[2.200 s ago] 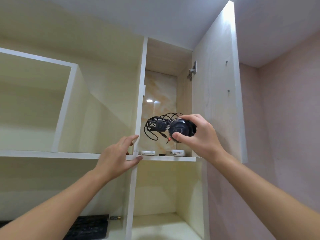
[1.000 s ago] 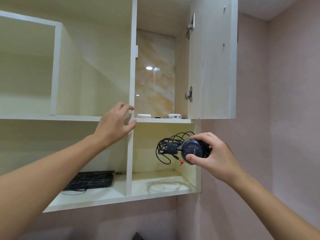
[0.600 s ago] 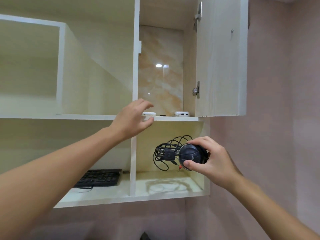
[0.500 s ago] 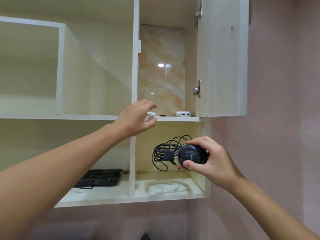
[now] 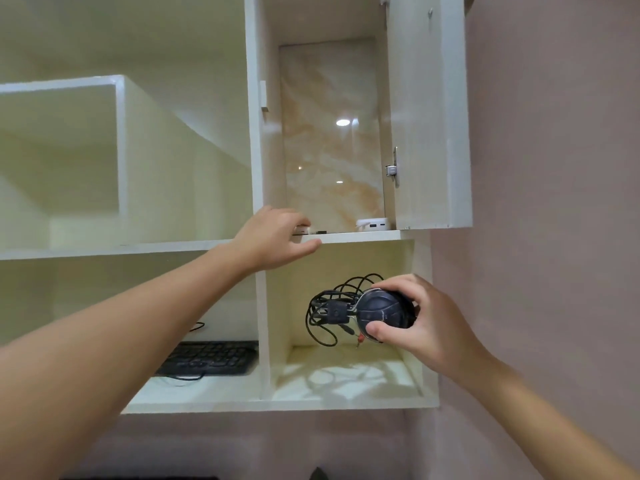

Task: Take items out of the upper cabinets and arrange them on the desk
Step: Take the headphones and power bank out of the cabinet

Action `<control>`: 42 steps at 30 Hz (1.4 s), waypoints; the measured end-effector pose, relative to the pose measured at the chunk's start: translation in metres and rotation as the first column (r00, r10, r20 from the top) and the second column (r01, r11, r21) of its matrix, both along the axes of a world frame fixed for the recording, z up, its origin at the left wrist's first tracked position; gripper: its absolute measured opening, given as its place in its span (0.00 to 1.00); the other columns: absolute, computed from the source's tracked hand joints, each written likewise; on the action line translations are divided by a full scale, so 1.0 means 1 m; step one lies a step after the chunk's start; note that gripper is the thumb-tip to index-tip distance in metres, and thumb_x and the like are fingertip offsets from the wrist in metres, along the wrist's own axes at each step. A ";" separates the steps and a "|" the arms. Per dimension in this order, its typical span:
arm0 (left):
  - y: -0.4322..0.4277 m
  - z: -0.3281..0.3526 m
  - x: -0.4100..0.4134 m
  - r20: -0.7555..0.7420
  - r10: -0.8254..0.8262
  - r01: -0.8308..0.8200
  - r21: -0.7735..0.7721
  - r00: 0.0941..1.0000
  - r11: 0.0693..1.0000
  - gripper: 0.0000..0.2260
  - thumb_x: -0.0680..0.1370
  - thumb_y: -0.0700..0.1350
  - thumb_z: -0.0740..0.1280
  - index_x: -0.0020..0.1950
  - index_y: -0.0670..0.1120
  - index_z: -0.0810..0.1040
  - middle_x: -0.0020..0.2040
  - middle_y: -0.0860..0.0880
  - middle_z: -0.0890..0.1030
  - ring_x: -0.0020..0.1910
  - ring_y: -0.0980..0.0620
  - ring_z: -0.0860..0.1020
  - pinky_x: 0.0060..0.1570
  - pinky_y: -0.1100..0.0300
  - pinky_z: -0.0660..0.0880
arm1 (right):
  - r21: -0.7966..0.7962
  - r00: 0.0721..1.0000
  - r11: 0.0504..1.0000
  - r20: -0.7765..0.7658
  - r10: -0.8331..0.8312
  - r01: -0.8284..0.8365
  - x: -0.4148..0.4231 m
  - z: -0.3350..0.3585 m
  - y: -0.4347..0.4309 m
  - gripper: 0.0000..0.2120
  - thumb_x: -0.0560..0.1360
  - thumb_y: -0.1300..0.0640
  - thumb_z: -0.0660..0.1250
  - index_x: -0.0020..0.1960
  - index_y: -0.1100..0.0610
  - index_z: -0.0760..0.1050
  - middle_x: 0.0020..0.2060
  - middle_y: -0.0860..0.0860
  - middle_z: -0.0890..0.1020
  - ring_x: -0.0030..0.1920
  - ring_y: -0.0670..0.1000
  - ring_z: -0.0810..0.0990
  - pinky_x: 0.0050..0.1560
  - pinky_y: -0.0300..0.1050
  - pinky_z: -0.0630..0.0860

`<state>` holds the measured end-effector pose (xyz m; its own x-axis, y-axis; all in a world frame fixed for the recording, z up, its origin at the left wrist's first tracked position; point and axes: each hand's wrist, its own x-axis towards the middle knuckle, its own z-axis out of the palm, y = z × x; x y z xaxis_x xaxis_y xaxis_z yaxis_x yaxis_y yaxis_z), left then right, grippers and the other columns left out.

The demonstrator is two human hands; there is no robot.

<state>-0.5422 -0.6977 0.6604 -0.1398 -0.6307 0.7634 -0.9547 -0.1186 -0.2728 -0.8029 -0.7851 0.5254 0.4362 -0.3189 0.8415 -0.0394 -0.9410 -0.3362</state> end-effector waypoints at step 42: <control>0.272 -0.303 -0.067 -0.609 0.159 -0.250 -0.068 0.777 0.966 0.11 0.75 0.35 0.70 0.53 0.48 0.82 0.46 0.56 0.82 0.45 0.59 0.79 0.45 0.59 0.76 | 0.358 0.907 0.875 -0.141 0.396 -0.326 0.029 -0.216 0.125 0.22 0.66 0.52 0.81 0.58 0.47 0.80 0.56 0.41 0.79 0.59 0.44 0.79 0.58 0.39 0.75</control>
